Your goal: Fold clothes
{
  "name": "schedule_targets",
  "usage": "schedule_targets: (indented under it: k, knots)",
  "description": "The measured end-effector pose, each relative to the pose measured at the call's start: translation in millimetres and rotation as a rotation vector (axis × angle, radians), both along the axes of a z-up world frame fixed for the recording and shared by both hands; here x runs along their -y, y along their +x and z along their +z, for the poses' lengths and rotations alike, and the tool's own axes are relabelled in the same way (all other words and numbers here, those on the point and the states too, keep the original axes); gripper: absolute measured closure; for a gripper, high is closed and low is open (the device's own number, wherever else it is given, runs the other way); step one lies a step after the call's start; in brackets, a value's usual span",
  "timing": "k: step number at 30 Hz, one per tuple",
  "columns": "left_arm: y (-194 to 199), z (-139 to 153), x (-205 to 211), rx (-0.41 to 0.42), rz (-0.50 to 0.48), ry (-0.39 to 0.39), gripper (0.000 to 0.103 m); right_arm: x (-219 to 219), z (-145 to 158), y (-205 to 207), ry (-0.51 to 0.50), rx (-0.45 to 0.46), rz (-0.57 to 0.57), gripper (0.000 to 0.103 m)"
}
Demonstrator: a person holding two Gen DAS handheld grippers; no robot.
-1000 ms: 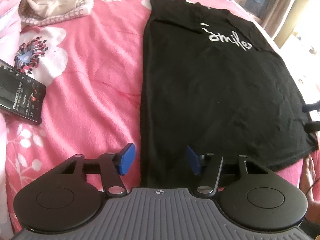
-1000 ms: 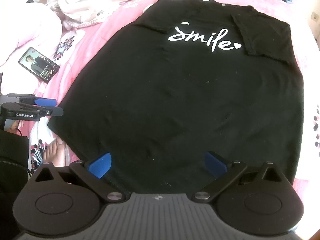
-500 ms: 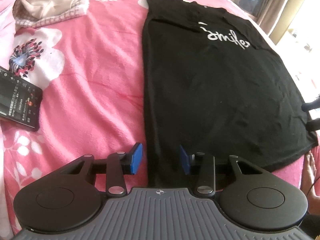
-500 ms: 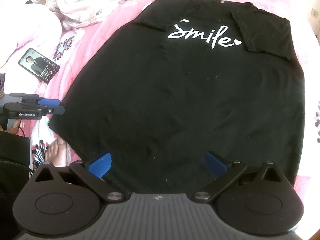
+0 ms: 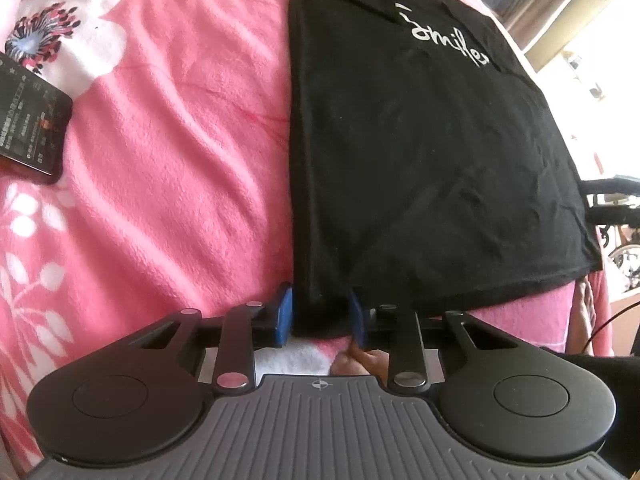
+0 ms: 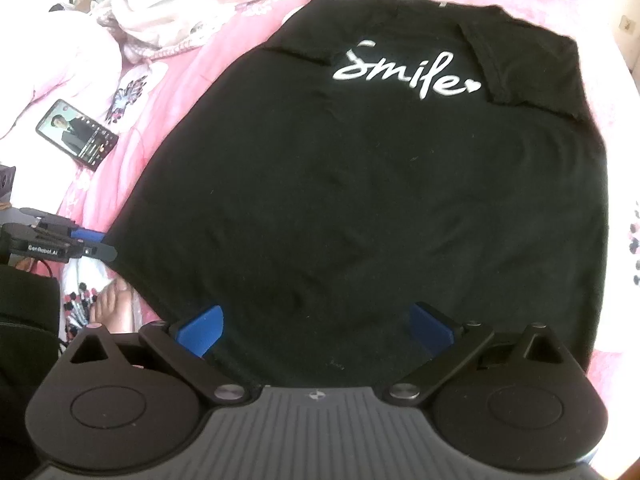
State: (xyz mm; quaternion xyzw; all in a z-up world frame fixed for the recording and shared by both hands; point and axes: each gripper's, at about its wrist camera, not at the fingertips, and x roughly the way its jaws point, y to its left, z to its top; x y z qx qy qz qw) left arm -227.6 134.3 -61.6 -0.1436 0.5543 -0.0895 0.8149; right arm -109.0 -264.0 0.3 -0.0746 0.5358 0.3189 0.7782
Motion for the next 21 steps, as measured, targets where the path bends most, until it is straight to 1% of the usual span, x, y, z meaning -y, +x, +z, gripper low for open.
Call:
schedule_targets:
  k: [2, 4, 8, 10, 13, 14, 15, 16, 17, 18, 21]
  knots:
    - [1.1, -0.9, -1.3, -0.001, 0.007, -0.005, 0.074, 10.9, 5.3, 5.6, 0.007, 0.032, -0.041, 0.005]
    - [1.4, -1.3, -1.8, -0.001, 0.002, -0.005, 0.074, 32.0, 10.2, 15.3, 0.022, 0.050, -0.119, 0.006]
    - [4.4, -2.2, -3.3, -0.014, 0.008, -0.014, 0.074, 92.4, 15.7, 29.9, 0.072, 0.050, -0.303, 0.013]
    - [6.6, -2.6, -4.0, -0.028, 0.017, -0.019, 0.074, 130.3, 10.4, 16.7, 0.082, 0.047, -0.399, 0.019]
    - [9.3, -2.9, -3.0, -0.039, 0.023, -0.013, 0.074, 178.6, -5.4, -2.5, 0.121, -0.020, -0.533, 0.027]
    - [10.0, -3.0, -2.1, -0.040, 0.023, -0.009, 0.074, 190.2, -12.3, -8.9, 0.138, -0.050, -0.562, 0.032]
    - [10.2, -2.9, -0.6, -0.038, 0.018, 0.001, 0.075, 198.1, -19.0, -13.7, 0.154, -0.084, -0.579, 0.036]
    - [9.8, -2.6, 1.4, -0.034, 0.007, 0.016, 0.077, 203.6, -25.5, -17.5, 0.169, -0.119, -0.589, 0.037]
    - [9.5, -2.2, 3.4, -0.030, -0.003, 0.031, 0.079, 207.0, -31.0, -21.3, 0.181, -0.144, -0.591, 0.041]
    - [9.2, -2.1, 5.0, -0.028, -0.008, 0.043, 0.079, 208.3, -36.6, -24.4, 0.185, -0.161, -0.592, 0.047]
    - [8.2, -2.2, 8.1, -0.021, -0.010, 0.063, 0.081, 212.3, -53.8, -29.9, 0.189, -0.213, -0.596, 0.057]
